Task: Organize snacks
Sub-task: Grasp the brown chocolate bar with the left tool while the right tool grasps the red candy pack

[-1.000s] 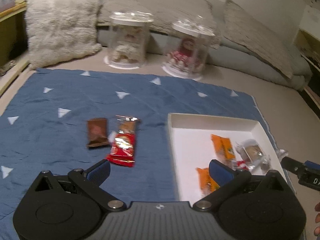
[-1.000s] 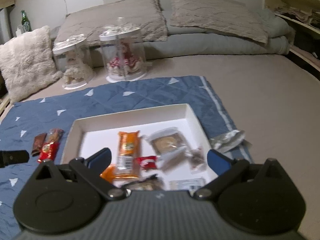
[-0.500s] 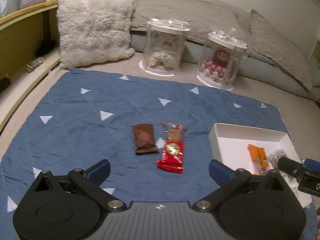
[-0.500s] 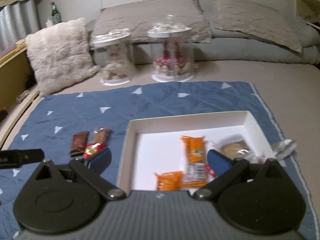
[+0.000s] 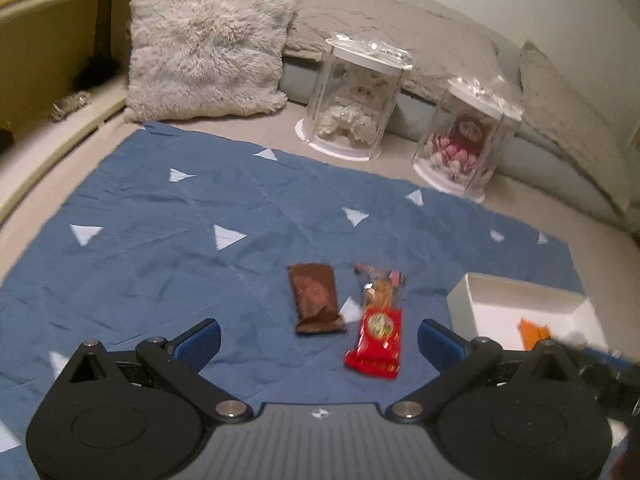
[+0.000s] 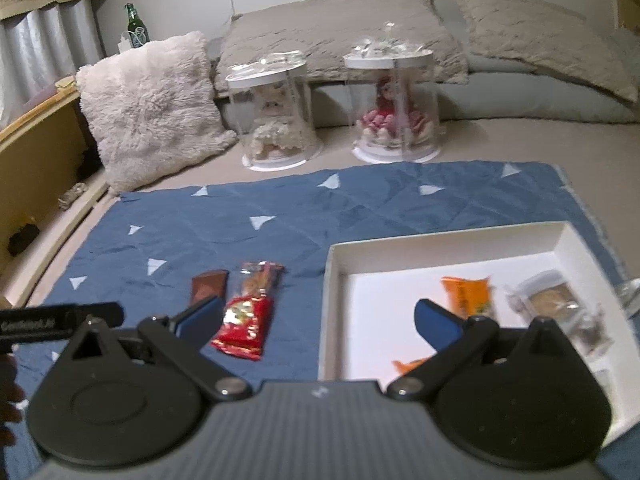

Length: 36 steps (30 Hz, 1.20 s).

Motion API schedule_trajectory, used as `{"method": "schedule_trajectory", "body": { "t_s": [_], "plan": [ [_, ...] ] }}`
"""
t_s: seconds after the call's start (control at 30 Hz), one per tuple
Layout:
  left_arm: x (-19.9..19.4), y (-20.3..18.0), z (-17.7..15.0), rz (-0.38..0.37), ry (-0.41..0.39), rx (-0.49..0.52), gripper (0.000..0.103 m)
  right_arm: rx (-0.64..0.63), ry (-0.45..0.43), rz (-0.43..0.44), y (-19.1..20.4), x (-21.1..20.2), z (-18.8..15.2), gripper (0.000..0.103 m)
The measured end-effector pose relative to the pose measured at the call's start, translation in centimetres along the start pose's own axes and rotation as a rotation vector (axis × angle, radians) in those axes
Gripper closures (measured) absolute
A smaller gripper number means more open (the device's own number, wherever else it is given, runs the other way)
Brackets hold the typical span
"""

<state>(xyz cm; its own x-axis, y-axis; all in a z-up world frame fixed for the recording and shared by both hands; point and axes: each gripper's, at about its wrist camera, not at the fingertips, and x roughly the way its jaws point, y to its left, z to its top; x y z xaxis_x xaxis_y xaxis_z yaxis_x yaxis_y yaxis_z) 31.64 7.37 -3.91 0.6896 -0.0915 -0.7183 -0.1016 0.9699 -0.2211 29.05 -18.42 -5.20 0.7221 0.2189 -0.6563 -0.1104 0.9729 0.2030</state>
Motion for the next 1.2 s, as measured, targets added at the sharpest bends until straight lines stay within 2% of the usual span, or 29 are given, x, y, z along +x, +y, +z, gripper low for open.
{"method": "schedule_trajectory", "body": {
  "t_s": [0.07, 0.13, 0.2, 0.47, 0.57, 0.63, 0.73, 0.83, 0.9, 1.0, 1.1, 1.2],
  "plan": [
    [1.2, 0.1, 0.2, -0.02, -0.01, -0.025, 0.0, 0.023, 0.01, 0.041, 0.3, 1.1, 0.0, 0.002],
    [2.5, 0.1, 0.4, -0.027, -0.012, -0.046, 0.0, 0.044, 0.02, 0.102, 0.8, 2.3, 0.1, 0.01],
    [3.9, 0.3, 0.7, -0.019, -0.011, -0.069, 0.0, 0.047, 0.034, 0.124, 1.5, 3.4, -0.2, 0.016],
    [8.7, 3.5, 1.4, 0.054, 0.039, -0.125, 0.0, -0.019, 0.121, 0.109, 3.6, 8.5, -1.6, 0.032],
    [10.5, 4.2, 1.7, 0.049, 0.075, -0.126, 0.0, -0.019, 0.127, 0.098, 4.1, 9.9, -1.9, 0.033],
    [11.4, 4.4, 1.7, 0.03, 0.089, -0.117, 0.0, -0.014, 0.122, 0.094, 4.4, 10.6, -2.3, 0.027],
    [12.7, 4.1, 1.6, 0.013, 0.101, -0.095, 0.0, -0.049, 0.131, 0.128, 5.4, 12.0, -2.9, 0.027],
    [13.8, 3.8, 1.4, 0.016, 0.111, -0.079, 0.0, -0.107, 0.136, 0.099, 6.5, 13.3, -3.5, 0.028],
    [14.3, 3.7, 1.4, 0.023, 0.113, -0.073, 0.0, -0.097, 0.14, 0.08, 6.9, 14.0, -3.6, 0.028],
    [14.9, 3.5, 1.3, 0.026, 0.114, -0.055, 0.0, -0.065, 0.155, 0.091, 6.7, 15.0, -4.0, 0.035],
    [15.3, 3.2, 1.2, 0.033, 0.115, -0.032, 0.0, -0.087, 0.164, 0.069, 6.3, 15.0, -4.4, 0.049],
    [15.6, 2.6, 1.1, 0.039, 0.118, -0.012, 0.0, -0.13, 0.183, 0.089, 6.3, 14.8, -4.1, 0.05]
  ]
}}
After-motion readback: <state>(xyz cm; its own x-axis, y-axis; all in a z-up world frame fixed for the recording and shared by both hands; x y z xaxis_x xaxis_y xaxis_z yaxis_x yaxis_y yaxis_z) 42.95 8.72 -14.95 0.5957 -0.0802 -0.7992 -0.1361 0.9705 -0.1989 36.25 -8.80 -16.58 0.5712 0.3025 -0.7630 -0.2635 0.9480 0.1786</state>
